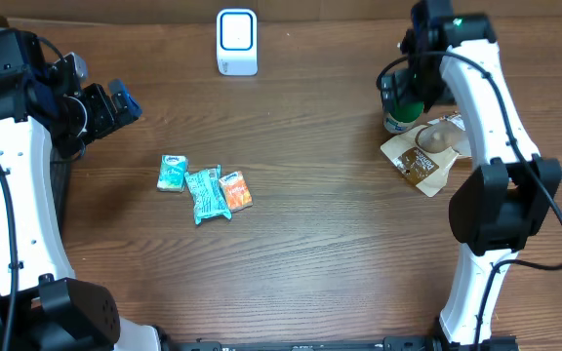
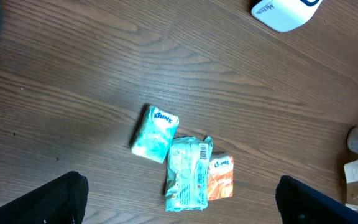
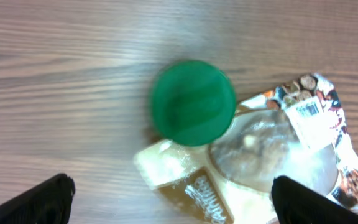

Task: Scan the item barcode
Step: 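Carry the jar right and set it down beside the Pantree bag, then move the right gripper over the orange Kleenex pack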

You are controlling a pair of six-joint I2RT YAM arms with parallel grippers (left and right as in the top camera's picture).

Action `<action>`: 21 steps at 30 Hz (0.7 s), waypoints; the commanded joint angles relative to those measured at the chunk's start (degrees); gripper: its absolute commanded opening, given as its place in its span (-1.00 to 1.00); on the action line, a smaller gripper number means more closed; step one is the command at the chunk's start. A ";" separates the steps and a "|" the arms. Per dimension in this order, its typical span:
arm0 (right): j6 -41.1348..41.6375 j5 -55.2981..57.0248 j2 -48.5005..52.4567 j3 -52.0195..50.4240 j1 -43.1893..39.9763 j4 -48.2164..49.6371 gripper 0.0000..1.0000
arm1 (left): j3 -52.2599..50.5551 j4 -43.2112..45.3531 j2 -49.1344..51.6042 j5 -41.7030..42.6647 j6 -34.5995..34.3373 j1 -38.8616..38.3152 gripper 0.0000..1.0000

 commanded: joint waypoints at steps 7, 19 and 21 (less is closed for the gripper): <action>0.20 -31.74 -1.31 13.75 4.15 -9.53 0.99 | 0.13 0.09 0.20 -0.13 0.72 -0.39 0.99; 0.70 -35.43 -1.01 2.56 12.98 -1.36 0.72 | 0.13 0.09 0.20 -0.13 0.72 -0.39 0.99; 3.98 -34.01 -1.01 -1.33 14.93 1.22 0.64 | 0.13 0.09 0.20 -0.13 0.72 -0.39 0.99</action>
